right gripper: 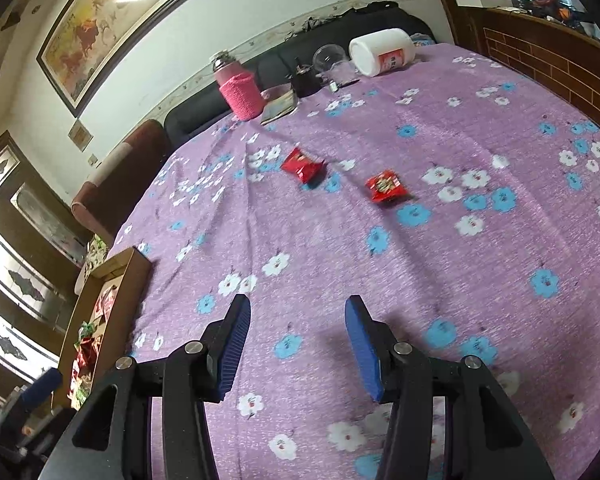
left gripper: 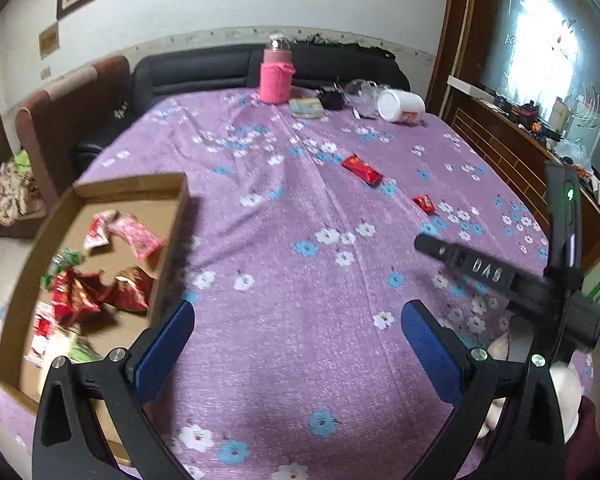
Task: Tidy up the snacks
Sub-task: 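Move both open tools toward the last red candy packets, then grasp a red candy packet with left tool while right grasps another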
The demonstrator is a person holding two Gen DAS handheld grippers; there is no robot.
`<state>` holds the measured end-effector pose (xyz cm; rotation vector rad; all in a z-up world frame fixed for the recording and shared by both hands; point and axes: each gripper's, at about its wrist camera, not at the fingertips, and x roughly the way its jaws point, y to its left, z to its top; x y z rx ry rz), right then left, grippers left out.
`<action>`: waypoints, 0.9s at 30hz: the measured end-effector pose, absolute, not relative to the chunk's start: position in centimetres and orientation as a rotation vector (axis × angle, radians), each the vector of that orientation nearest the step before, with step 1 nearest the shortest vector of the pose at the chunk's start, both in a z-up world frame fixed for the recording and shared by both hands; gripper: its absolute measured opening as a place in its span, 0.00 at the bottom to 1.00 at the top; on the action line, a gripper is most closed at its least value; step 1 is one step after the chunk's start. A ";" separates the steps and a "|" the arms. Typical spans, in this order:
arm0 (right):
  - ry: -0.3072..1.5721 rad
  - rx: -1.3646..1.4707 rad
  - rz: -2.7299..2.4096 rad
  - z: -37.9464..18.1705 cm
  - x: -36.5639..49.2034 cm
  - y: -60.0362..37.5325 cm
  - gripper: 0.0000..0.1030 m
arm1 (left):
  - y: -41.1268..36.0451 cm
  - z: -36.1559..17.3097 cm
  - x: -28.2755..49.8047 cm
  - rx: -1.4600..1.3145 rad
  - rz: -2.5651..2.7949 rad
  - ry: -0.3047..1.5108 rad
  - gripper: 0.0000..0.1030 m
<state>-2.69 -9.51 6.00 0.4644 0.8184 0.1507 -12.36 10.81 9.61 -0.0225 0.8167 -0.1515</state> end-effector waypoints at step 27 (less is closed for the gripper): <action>0.886 0.301 0.047 4.6 8.0 -15.0 0.50 | 8.7 2.0 -9.8 -0.097 -0.276 1.052 1.00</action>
